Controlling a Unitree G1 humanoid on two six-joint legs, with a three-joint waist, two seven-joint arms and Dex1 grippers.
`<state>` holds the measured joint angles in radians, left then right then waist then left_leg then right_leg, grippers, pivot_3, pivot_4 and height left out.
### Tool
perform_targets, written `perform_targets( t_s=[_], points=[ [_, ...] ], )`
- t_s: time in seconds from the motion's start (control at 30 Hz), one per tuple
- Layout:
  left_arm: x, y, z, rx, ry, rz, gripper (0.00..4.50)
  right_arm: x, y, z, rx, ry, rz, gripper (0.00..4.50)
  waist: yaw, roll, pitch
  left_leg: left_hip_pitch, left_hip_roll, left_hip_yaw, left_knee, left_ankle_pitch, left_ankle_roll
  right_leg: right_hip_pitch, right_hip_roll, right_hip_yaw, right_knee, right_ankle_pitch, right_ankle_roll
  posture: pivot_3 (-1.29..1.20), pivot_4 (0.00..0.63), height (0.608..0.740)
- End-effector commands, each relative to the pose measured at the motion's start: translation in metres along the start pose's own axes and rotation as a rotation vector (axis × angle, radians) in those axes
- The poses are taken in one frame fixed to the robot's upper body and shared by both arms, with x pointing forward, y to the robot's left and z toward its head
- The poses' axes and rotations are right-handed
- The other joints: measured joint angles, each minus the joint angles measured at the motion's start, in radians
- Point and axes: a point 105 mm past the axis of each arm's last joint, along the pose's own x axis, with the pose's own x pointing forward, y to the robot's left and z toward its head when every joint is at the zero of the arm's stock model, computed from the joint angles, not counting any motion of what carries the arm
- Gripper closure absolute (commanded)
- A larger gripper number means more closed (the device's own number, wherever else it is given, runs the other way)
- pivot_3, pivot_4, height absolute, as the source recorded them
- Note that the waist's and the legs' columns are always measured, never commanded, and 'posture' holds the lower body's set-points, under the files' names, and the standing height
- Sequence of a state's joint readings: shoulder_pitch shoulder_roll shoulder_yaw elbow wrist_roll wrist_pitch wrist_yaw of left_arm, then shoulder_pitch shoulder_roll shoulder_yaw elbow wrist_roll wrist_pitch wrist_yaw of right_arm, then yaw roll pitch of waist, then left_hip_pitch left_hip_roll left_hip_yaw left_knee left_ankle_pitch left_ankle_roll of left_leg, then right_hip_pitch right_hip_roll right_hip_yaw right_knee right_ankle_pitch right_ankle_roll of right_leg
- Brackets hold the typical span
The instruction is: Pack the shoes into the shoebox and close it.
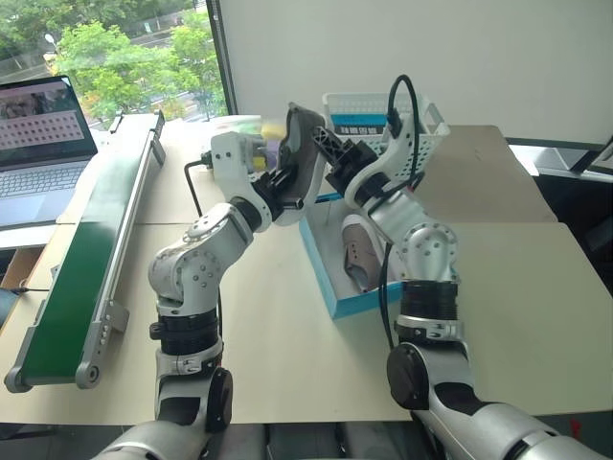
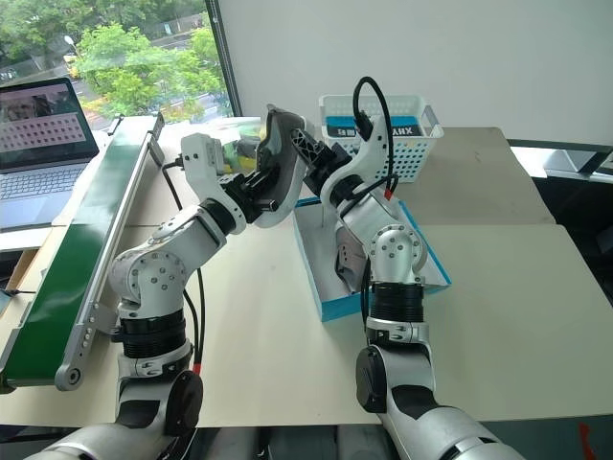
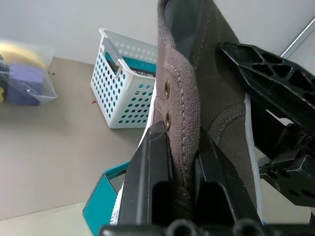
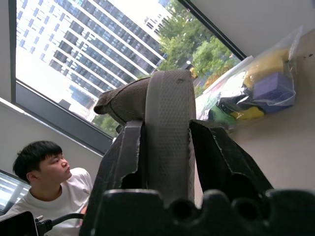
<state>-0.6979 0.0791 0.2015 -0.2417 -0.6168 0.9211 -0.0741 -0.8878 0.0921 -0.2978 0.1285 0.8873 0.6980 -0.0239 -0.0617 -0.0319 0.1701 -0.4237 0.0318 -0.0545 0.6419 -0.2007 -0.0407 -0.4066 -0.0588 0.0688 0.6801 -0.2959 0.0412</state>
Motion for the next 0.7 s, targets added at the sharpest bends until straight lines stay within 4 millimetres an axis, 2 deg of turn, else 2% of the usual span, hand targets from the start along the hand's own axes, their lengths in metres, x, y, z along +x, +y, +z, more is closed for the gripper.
perform_targets(
  t_s=[0.03, 0.17, 0.23, 0.27, 0.37, 0.43, 0.57, 0.7],
  points=[
    [-0.002, -0.023, 0.012, 0.024, -0.028, -0.096, 4.50, 0.005, 0.029, -0.010, 0.039, 0.000, 0.111, 4.06, 0.000, 0.000, 0.000, 0.000, 0.000, 0.000, 0.000, 0.000, 0.000, 0.000, 0.000, 0.000, 0.000, 0.000, 0.000, 0.00, 0.150, 0.740],
    [-0.003, -0.025, 0.012, 0.026, -0.022, -0.103, 4.50, 0.005, 0.028, -0.010, 0.030, 0.001, 0.109, 4.09, 0.000, 0.000, 0.000, 0.000, 0.000, 0.000, 0.000, 0.000, 0.000, 0.000, 0.000, 0.000, 0.000, 0.000, 0.000, 0.00, 0.150, 0.740],
    [-0.005, -0.023, 0.014, 0.020, -0.025, -0.103, 3.51, 0.005, 0.026, -0.009, 0.008, 0.005, 0.099, 4.10, 0.001, 0.000, 0.000, 0.000, 0.000, 0.000, 0.000, 0.000, 0.000, 0.000, 0.000, 0.000, 0.000, 0.000, 0.000, 0.00, 0.150, 0.740],
    [-0.007, -0.021, 0.015, 0.020, -0.027, -0.102, 3.37, 0.006, 0.025, -0.009, -0.009, 0.008, 0.092, 4.10, 0.001, 0.000, 0.000, 0.000, 0.000, 0.000, 0.000, 0.000, 0.000, 0.000, 0.000, 0.000, 0.000, 0.000, 0.000, 0.00, 0.150, 0.740],
    [-0.017, 0.004, 0.016, 0.057, 0.002, -0.013, 2.25, 0.005, 0.019, 0.005, -0.147, 0.006, 0.078, 4.11, -0.003, 0.000, 0.000, 0.000, 0.000, 0.000, 0.000, 0.000, 0.000, 0.000, 0.000, 0.000, 0.000, 0.000, 0.000, 0.00, 0.150, 0.740],
    [-0.025, 0.023, 0.009, 0.093, 0.043, 0.047, 2.25, 0.004, 0.009, 0.020, -0.231, 0.001, 0.060, 4.11, -0.005, 0.000, 0.000, 0.000, 0.000, 0.000, 0.000, 0.000, 0.000, 0.000, 0.000, 0.000, 0.000, 0.000, 0.000, 0.00, 0.150, 0.740],
    [-0.038, 0.041, 0.002, 0.102, 0.079, 0.100, 2.25, -0.003, -0.013, 0.045, -0.368, 0.022, 0.002, 4.11, 0.004, 0.000, 0.000, 0.001, 0.000, 0.000, 0.000, 0.000, 0.000, 0.000, 0.000, 0.000, -0.001, 0.000, 0.000, 0.00, 0.150, 0.740],
    [-0.043, 0.054, 0.008, -0.012, 0.013, 0.153, 2.25, -0.018, -0.041, 0.045, -0.629, 0.236, -0.040, 4.11, 0.019, 0.001, 0.001, 0.000, 0.000, 0.000, 0.000, 0.000, 0.000, 0.000, 0.000, 0.000, -0.003, 0.000, 0.000, 0.00, 0.150, 0.740]
  ],
)
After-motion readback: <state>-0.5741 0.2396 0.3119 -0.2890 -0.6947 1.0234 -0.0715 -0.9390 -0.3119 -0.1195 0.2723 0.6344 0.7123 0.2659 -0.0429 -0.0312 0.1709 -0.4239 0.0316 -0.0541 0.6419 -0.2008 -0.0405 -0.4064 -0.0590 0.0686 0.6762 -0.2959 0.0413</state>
